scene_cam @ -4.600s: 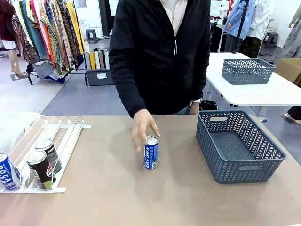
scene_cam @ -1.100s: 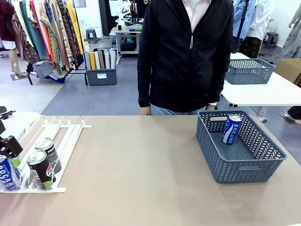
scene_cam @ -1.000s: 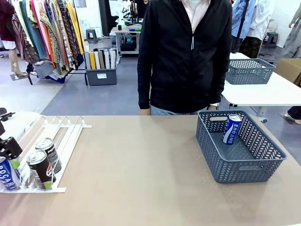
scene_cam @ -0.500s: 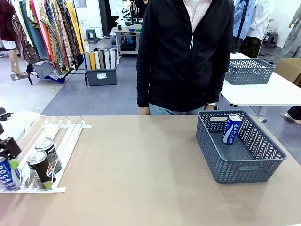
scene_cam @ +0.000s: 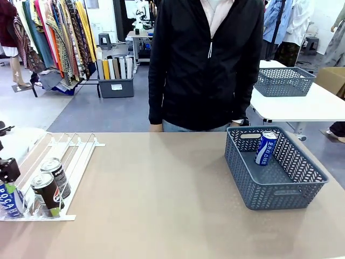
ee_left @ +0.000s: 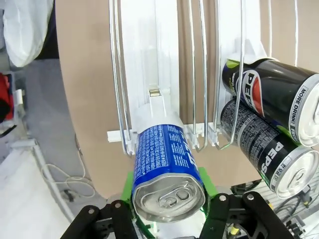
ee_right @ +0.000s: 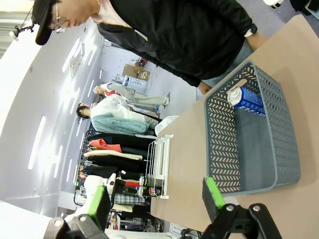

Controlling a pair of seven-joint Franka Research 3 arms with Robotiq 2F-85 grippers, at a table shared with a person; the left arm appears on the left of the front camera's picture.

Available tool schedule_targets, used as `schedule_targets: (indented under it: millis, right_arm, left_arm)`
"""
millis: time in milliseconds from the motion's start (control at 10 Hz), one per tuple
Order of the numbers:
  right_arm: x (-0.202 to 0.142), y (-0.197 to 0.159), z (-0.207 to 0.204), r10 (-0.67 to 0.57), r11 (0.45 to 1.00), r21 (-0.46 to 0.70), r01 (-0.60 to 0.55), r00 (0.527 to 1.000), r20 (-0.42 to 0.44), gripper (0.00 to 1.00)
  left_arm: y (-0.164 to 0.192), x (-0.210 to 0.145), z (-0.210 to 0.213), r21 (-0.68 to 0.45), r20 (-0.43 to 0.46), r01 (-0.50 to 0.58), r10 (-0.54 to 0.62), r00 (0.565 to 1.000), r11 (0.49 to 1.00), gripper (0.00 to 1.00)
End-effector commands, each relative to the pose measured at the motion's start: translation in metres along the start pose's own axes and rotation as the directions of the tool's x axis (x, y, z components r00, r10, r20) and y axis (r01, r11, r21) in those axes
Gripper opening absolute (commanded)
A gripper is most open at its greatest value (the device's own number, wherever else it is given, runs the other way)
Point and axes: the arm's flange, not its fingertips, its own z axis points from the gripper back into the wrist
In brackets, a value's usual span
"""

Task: Retrieve and store the cans from the dispenser.
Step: Pick up the last remaining can from one row of the Automatic Can Dispenser and place it in the middle of the table.

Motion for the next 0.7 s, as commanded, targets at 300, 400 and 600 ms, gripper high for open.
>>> schedule_targets:
  millis: [300, 400, 600]
  right_arm:
    - [0.002, 0.001, -0.002, 0.02, 1.0, 0.022, -0.02, 1.0, 0.015, 1.0]
    - [0.002, 0.001, -0.002, 0.02, 1.0, 0.022, -0.02, 1.0, 0.015, 1.0]
    - [0.002, 0.001, -0.002, 0.02, 1.0, 0.022, -0.02, 1.0, 0.015, 1.0]
  left_arm:
    - [0.002, -0.007, 0.003, 0.013, 0.029, -0.019, 0.018, 0.999, 1.0, 0.0]
    - [0.003, -0.011, 0.015, -0.002, 0.052, -0.005, 0.005, 0.999, 1.0, 0.0]
    - [0.001, -0.036, 0.078, -0.014, 0.136, 0.059, -0.056, 0.989, 0.998, 0.0]
